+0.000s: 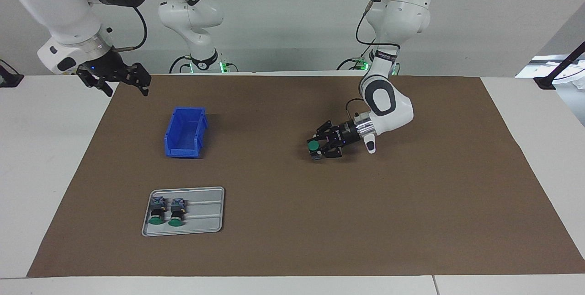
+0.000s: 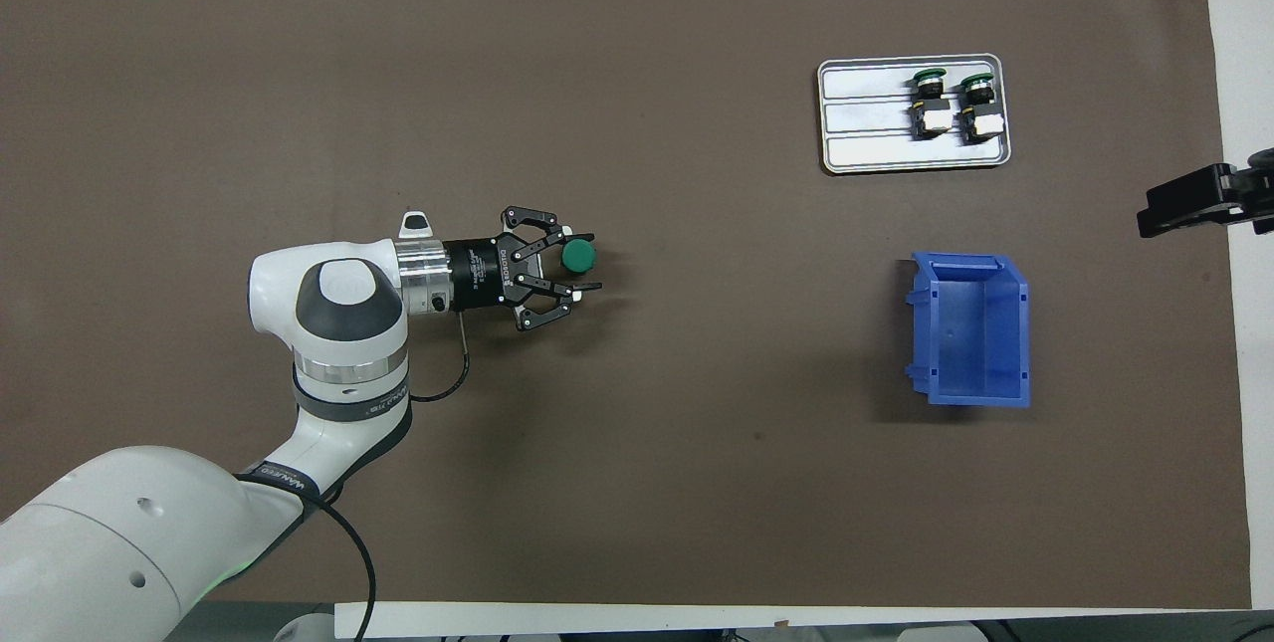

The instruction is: Place and press button with both arms

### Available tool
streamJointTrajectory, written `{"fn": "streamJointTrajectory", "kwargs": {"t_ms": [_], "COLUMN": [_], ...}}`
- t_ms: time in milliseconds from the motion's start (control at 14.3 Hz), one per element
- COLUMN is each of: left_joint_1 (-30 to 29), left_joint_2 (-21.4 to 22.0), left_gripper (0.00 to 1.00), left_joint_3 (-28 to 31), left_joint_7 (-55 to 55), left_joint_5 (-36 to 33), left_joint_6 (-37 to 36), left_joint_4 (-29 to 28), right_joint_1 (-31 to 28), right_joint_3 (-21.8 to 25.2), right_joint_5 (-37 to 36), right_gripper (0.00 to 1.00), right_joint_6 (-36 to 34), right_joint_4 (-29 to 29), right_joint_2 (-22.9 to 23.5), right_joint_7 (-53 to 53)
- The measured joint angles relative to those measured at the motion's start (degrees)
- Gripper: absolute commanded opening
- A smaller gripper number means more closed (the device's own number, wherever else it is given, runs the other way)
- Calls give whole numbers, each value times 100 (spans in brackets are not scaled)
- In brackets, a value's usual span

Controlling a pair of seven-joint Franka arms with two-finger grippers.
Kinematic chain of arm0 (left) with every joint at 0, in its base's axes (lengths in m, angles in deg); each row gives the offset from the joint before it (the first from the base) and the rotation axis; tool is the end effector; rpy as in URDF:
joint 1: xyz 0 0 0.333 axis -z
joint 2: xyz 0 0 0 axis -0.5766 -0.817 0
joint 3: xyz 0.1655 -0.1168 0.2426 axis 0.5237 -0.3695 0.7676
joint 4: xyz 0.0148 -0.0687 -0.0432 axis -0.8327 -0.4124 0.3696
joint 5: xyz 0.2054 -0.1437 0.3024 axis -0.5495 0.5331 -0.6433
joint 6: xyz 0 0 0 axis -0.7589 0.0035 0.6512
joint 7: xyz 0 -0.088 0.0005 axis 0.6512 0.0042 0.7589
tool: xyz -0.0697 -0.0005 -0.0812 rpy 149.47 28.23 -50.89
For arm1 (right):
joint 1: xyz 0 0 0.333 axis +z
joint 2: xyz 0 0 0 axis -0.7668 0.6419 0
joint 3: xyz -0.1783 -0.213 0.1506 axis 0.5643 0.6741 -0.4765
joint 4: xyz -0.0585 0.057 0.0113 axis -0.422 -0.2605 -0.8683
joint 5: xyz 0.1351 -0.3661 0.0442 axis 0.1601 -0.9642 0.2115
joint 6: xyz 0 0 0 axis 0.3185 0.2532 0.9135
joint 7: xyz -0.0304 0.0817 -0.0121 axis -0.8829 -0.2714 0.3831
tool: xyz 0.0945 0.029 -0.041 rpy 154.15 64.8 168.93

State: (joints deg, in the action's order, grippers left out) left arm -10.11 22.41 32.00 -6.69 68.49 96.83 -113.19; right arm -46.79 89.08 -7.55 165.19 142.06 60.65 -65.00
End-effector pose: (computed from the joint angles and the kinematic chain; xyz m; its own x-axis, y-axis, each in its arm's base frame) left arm 0.4789 -0.2884 0.2504 -0.0025 0.4251 -0.9051 0.9988 0.0454 0.0185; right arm 0.5396 -0.0479 0.6006 0.9950 0.0009 -0.1003 0.0017 -1.0000 0.0079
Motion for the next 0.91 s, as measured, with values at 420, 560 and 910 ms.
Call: {"fn": "streamJointTrajectory", "kwargs": {"t_ms": [420, 560, 910], "left_joint_1": [-5, -7, -47], "left_joint_2": [41, 154, 777], "left_gripper": [100, 100, 100], "left_joint_3": [10, 24, 45], "left_joint_7": [5, 6, 34], "left_joint_5": [3, 3, -321], "left_joint_6": [-2, 3, 189], "left_joint_4": [0, -3, -135], "right_joint_1": [0, 0, 0], "right_joint_3": [0, 0, 0], "right_joint_5": [0, 0, 0], "right_gripper": [99, 99, 99], "right_joint_6": [0, 0, 0], "right_joint_4": [0, 0, 0], "right_joint_2": [0, 0, 0], "right_joint_7": [0, 0, 0]}}
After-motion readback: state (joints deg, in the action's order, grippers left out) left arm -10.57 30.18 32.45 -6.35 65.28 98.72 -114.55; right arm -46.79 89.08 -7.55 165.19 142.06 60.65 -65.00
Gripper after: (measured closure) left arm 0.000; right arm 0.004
